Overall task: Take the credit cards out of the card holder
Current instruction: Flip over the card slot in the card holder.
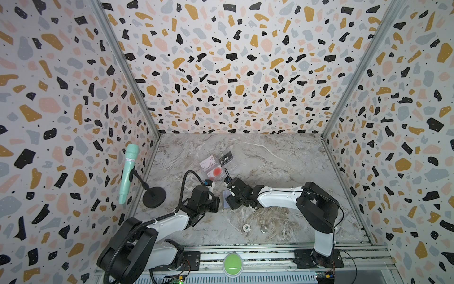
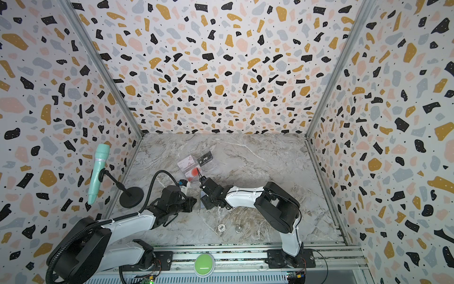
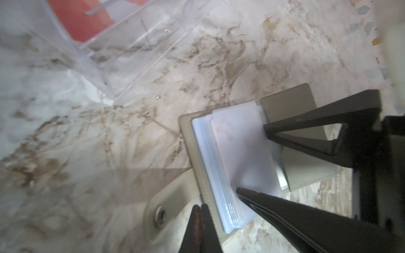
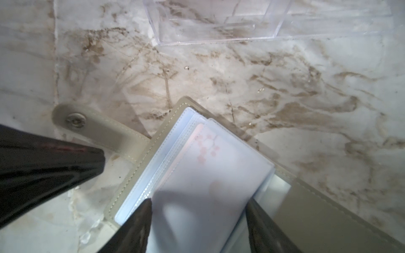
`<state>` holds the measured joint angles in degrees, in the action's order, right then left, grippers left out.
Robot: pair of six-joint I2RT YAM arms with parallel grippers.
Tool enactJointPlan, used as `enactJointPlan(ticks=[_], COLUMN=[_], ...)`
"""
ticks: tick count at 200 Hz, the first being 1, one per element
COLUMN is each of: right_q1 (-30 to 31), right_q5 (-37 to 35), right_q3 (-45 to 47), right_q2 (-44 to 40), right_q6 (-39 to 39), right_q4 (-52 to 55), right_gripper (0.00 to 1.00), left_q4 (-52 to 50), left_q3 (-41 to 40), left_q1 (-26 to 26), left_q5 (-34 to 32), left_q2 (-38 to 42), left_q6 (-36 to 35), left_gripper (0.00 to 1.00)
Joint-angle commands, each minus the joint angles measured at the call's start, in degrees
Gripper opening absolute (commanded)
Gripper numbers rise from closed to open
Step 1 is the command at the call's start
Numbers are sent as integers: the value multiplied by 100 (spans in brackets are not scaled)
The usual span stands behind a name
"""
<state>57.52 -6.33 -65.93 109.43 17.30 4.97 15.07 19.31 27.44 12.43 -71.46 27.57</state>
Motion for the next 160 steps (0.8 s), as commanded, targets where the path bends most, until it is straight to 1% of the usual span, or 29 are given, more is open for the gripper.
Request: enactJointPlan(ticks=[1,34,58,64,84,94,118,160], right_q1=[4,6,13,11,35,57,102,190], right_q5=[-278,-299,-278,-239,-26,-1,-12,-159], right_q3=[-50,-20,35,59,154,160,67,-155], right_q2=[-115,-165,-243,-287,-412,-439,-344,-101], right_q6=[1,-7,-2,-23,-98,-116,-157,-211], right_q4=[322,296,257,220,31,-33,-20,133], right_gripper=[67,65,65,66,77,80,81,82], left_q4=[268,477,479,480,460,391,323,313], left_q3=[284,454,530,522,462,442,365,354], left_q1=[-2,-2,-2,-2,-2,-2,-18,-37], left_q5=[155,164,24,-5,-131,-221,-412,-504], left_q2=[48,-375,-686,-722,-740,-707,-712,-928], left_q6=[-112,-68,-46,-50,-30,-47,-58,-28], left_gripper=[3,2,0,0,0,0,0,0])
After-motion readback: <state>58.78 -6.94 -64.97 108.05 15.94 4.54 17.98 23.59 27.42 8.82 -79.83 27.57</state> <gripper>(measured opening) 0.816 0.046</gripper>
